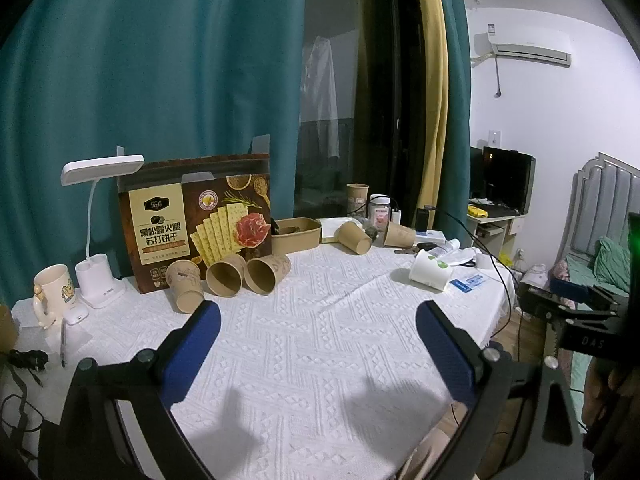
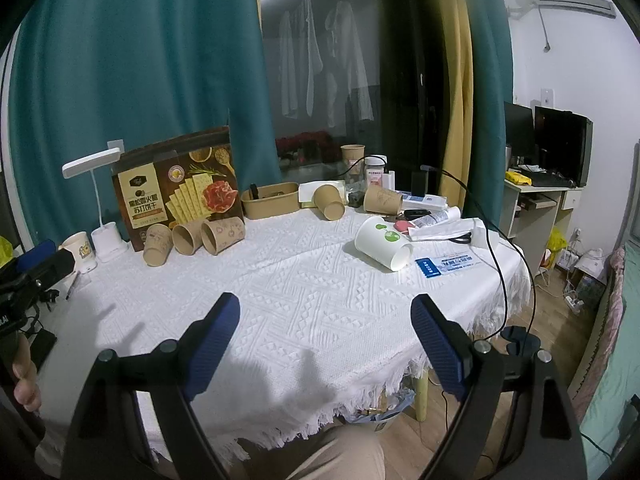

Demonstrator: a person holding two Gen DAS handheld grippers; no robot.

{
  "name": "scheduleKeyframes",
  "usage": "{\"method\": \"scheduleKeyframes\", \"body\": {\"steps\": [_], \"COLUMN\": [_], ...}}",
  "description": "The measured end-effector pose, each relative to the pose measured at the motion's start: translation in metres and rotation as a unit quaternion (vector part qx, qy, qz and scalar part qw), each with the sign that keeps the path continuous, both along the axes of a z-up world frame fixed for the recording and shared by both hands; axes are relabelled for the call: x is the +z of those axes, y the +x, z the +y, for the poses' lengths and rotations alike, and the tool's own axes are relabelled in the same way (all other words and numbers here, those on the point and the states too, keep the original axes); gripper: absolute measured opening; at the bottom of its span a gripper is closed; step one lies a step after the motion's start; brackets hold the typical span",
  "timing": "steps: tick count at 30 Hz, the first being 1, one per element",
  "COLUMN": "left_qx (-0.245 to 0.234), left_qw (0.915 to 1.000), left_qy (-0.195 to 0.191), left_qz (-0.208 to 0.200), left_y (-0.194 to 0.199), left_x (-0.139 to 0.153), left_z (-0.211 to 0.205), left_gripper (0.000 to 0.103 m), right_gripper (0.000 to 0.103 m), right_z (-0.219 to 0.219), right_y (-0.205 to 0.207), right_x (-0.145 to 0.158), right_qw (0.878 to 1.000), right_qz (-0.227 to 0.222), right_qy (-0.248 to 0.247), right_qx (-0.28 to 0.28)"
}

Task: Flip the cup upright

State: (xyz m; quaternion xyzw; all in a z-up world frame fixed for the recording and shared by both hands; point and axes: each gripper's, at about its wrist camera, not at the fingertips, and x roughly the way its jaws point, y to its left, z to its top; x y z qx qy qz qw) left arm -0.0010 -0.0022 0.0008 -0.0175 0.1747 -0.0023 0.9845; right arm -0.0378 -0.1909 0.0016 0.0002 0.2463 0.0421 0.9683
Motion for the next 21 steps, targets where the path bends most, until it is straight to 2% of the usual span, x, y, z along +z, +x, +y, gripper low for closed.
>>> {"method": "scheduleKeyframes", "body": {"steps": [21], "left_qx": [0.000], "left_qw": [1.0000], "left_qy": [-0.001], "left_qz": [0.001], "left_y": [-0.0001], "left_x": [-0.0024], "left_z": [0.0001], "left_gripper": [0.098], "right_gripper": [0.086], "right_z": [0.0009], "right_y": [0.0016], "right_x": [-0.0013], "right_qw": [1.000], "right_qz": [0.002], "right_qy": [0.000], "right_qx": [0.000]}}
